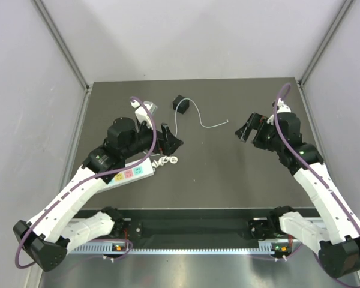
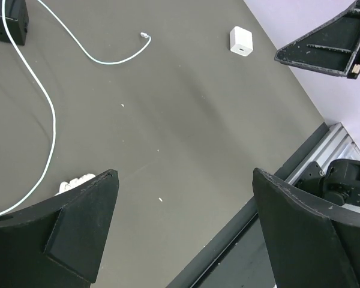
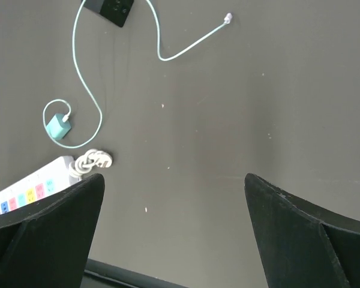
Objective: Insert the plug
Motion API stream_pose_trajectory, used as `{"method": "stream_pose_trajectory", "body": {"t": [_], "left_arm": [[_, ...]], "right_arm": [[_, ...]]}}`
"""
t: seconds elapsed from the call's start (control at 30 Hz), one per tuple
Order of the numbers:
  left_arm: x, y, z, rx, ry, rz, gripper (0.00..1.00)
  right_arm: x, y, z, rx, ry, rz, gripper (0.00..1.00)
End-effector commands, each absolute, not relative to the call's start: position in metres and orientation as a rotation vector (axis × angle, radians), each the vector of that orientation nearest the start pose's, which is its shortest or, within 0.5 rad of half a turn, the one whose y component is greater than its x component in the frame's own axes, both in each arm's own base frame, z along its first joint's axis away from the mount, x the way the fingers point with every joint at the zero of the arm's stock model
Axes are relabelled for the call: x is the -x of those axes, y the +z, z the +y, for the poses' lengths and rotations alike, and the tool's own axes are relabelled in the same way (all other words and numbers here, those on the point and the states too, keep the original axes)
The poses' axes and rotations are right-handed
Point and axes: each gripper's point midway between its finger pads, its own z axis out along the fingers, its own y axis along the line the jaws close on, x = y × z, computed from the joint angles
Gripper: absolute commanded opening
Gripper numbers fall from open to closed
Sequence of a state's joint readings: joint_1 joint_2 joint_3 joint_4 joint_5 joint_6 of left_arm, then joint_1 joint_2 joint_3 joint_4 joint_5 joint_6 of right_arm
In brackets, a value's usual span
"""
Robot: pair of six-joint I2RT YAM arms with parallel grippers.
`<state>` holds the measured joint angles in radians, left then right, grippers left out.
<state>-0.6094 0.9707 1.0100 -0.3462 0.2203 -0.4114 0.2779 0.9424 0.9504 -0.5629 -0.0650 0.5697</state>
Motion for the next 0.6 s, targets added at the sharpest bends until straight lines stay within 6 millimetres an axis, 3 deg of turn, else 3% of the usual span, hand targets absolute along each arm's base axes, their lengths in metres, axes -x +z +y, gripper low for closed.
{"method": "stream_pose_trajectory", "body": {"t": [0.0, 0.13, 0.23, 0.27, 0.33, 0.37, 0.43, 0.47, 0.5, 0.53, 0.57], "left_arm": [[-0.238, 0.300, -0.231, -0.378, -0.888, 1.897, 0.97], [-0.239, 0.302, -0.232, -0.376, -0.890, 1.903, 0.96], [-0.239, 0.304, -0.233, -0.368, -0.899, 1.893, 0.96], [-0.239, 0.303, -0.234, -0.366, -0.902, 1.896, 0.96], [-0.240, 0.304, -0.235, -0.359, -0.908, 1.898, 0.96], [-0.239, 0.307, -0.235, -0.362, -0.914, 1.897, 0.95], [-0.236, 0.310, -0.235, -0.359, -0.932, 1.891, 0.95], [-0.235, 0.308, -0.235, -0.360, -0.936, 1.892, 0.95], [-0.234, 0.308, -0.235, -0.352, -0.938, 1.889, 0.95], [-0.233, 0.310, -0.234, -0.350, -0.941, 1.875, 0.95], [-0.235, 0.305, -0.232, -0.339, -0.932, 1.875, 0.95]], "right_arm": [[-0.296, 0.252, 0.103, -0.340, 0.524, 2.076, 0.99], [-0.307, 0.243, 0.093, -0.388, 0.470, 2.095, 1.00], [-0.320, 0.226, 0.074, -0.481, 0.369, 2.129, 1.00], [-0.326, 0.211, 0.069, -0.506, 0.335, 2.176, 1.00], [-0.337, 0.203, 0.047, -0.545, 0.303, 2.204, 1.00], [-0.344, 0.190, 0.039, -0.573, 0.284, 2.240, 1.00], [-0.357, 0.180, -0.001, -0.687, 0.217, 2.214, 0.98], [-0.363, 0.165, -0.014, -0.729, 0.176, 2.235, 0.98], [-0.367, 0.160, -0.039, -0.782, 0.098, 2.216, 0.95], [-0.373, 0.156, -0.052, -0.801, 0.044, 2.206, 0.94], [-0.376, 0.138, -0.064, -0.826, -0.025, 2.243, 0.93]]}}
